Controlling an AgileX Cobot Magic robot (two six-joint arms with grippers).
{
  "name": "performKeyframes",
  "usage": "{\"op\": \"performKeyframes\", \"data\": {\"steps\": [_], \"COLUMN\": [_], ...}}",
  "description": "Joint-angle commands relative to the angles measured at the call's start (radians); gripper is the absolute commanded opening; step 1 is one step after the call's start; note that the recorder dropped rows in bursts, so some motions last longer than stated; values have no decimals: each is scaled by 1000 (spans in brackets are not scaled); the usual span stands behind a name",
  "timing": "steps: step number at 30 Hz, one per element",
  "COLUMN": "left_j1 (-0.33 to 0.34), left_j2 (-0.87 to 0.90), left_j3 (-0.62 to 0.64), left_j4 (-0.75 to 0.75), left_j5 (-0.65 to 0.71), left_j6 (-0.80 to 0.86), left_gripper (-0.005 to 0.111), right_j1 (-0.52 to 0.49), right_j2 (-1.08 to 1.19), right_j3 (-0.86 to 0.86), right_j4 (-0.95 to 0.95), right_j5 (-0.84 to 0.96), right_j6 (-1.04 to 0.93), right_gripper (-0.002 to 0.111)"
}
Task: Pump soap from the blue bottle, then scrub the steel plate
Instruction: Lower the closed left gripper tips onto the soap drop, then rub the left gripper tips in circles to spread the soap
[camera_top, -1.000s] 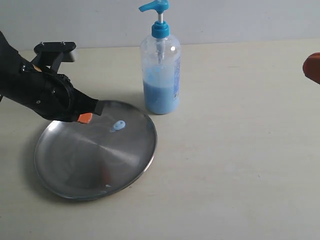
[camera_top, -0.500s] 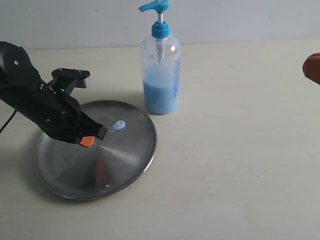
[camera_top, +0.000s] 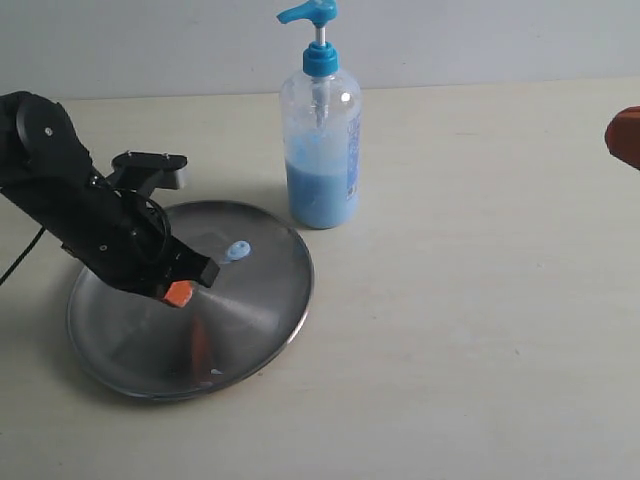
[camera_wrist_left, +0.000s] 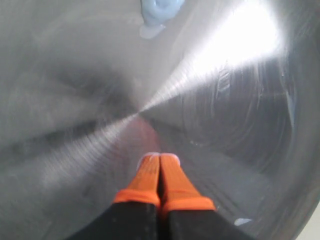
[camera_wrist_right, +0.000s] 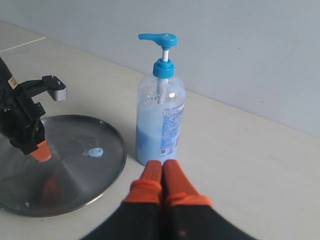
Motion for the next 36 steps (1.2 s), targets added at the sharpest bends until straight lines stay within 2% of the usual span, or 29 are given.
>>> {"op": "performKeyframes", "data": {"steps": [1,15,21,36], "left_j1": [-2,-2,-2,-2], "left_j2": [3,176,241,276], "left_j3": [-50,-269,-349,-377], "left_j4": [-8,-39,-39,-27], "left_j5": [-24,-18,29,57], "left_j6": [-6,-11,-11,-11], "left_gripper": [0,0,0,0], "right_j1": [-2,-2,-2,-2], "right_j2": [-4,-4,-4,-4], "right_j3": [3,3,3,3], "right_j4": [-1,3,-1,-2], "right_j5": [-2,-2,-2,-2], "right_j6": [-4,-4,-4,-4], "right_gripper": [0,0,0,0]}}
